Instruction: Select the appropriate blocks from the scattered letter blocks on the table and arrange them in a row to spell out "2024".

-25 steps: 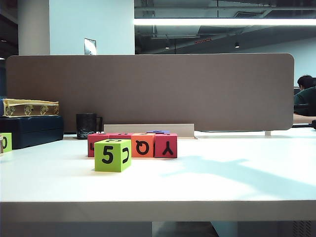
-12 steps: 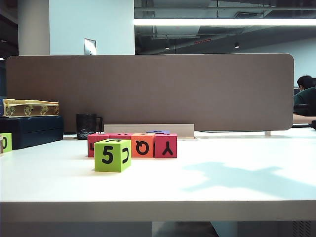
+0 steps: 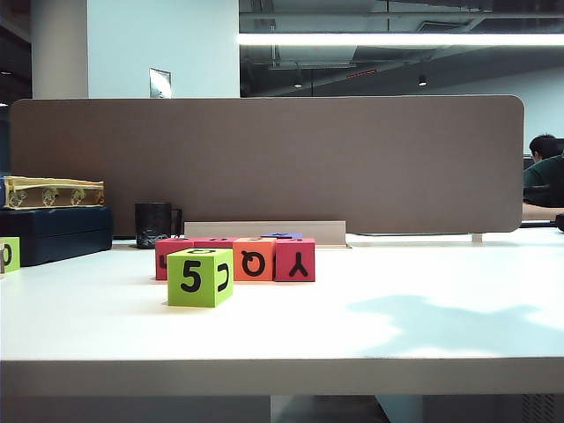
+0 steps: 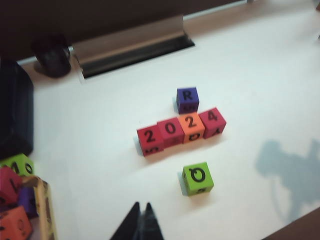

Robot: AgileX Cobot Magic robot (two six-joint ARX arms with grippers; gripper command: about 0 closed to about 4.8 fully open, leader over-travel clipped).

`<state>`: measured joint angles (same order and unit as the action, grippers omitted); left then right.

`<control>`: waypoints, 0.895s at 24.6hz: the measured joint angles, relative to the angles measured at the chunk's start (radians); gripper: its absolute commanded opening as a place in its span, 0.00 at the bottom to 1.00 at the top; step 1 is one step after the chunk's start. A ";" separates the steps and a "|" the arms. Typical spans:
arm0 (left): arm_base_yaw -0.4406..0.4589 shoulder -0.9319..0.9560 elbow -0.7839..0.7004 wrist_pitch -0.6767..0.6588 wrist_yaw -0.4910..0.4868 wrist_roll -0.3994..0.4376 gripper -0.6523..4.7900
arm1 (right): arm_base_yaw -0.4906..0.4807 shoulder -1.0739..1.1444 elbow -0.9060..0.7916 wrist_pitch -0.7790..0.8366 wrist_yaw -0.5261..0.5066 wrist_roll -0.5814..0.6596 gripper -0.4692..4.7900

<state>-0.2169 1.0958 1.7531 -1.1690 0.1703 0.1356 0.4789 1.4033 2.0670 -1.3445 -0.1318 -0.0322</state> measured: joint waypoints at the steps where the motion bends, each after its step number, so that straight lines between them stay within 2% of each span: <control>1: 0.000 -0.055 -0.106 0.056 0.000 -0.013 0.11 | 0.000 0.000 0.000 -0.010 0.000 0.000 0.09; 12: 0.000 -0.267 -0.598 0.405 -0.053 -0.054 0.11 | 0.000 0.000 -0.004 0.004 0.000 0.000 0.09; 14: 0.000 -0.316 -0.695 0.463 -0.093 -0.060 0.11 | 0.000 0.000 -0.004 0.004 0.000 0.000 0.09; 16: 0.000 -0.393 -0.867 0.613 -0.180 -0.062 0.11 | 0.000 0.000 -0.004 0.016 0.000 0.000 0.09; 22: 0.019 -0.553 -1.139 0.735 -0.304 -0.131 0.11 | 0.000 0.000 -0.004 0.023 0.000 0.000 0.09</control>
<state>-0.1978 0.5426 0.6144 -0.4343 -0.1341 0.0048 0.4786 1.4036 2.0632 -1.3216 -0.1314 -0.0322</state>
